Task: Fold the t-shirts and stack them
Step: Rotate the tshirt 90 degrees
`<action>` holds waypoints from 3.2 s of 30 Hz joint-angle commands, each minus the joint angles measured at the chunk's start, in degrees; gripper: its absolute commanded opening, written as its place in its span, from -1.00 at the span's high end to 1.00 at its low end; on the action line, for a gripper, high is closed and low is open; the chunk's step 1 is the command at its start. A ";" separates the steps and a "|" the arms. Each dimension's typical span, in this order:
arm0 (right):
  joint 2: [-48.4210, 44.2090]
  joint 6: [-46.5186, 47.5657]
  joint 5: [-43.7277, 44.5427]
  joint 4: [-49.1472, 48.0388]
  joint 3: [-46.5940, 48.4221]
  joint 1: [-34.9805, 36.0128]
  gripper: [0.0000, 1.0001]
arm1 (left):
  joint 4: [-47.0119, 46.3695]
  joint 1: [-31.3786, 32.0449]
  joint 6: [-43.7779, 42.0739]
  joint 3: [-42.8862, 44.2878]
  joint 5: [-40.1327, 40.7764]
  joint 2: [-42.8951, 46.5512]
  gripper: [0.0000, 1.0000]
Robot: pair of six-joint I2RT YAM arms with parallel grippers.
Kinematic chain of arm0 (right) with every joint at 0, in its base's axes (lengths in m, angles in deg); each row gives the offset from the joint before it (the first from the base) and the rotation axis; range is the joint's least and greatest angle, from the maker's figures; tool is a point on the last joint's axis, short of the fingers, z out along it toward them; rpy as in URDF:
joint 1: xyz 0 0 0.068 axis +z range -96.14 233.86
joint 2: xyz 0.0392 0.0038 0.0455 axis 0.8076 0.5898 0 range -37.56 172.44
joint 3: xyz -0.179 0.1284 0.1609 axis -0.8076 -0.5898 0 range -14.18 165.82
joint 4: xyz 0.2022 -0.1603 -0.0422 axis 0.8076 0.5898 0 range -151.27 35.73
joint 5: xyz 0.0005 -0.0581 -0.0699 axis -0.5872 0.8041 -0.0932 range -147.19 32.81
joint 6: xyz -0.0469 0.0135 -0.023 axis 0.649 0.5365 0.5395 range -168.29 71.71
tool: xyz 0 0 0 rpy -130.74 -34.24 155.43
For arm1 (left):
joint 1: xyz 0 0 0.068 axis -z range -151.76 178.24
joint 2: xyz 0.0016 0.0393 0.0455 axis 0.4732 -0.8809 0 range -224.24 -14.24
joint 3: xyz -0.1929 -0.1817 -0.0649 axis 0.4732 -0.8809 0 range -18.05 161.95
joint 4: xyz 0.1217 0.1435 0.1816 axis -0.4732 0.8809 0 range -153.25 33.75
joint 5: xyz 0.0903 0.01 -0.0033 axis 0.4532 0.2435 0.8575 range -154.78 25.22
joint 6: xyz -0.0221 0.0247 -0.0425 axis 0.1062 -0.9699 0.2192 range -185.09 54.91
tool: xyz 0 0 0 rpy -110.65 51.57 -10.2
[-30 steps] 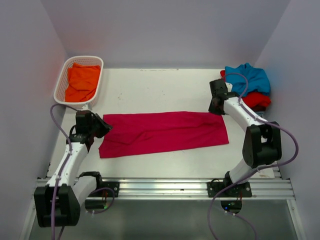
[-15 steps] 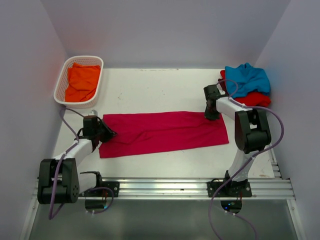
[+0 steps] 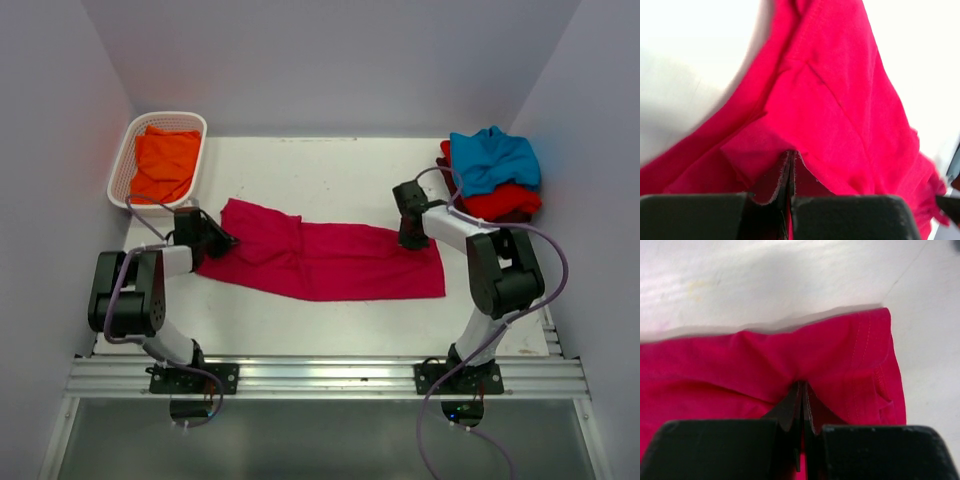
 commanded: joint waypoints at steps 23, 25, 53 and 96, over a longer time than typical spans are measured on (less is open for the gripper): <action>-11.58 -10.57 -11.86 13.72 -14.22 23.99 1.00 | 16.69 8.02 -8.31 69.07 -8.86 -52.26 1.00; -11.23 -12.50 -11.78 13.45 -15.37 26.72 1.00 | 16.95 8.02 -8.40 72.76 -10.36 -55.06 1.00; -10.70 -27.71 -21.09 5.27 -20.82 50.54 1.00 | -2.55 8.63 6.27 95.45 -31.89 -70.99 0.94; -27.66 -28.50 -25.48 -19.68 -27.32 54.06 1.00 | 3.33 12.06 -10.78 21.54 -7.99 5.91 -0.06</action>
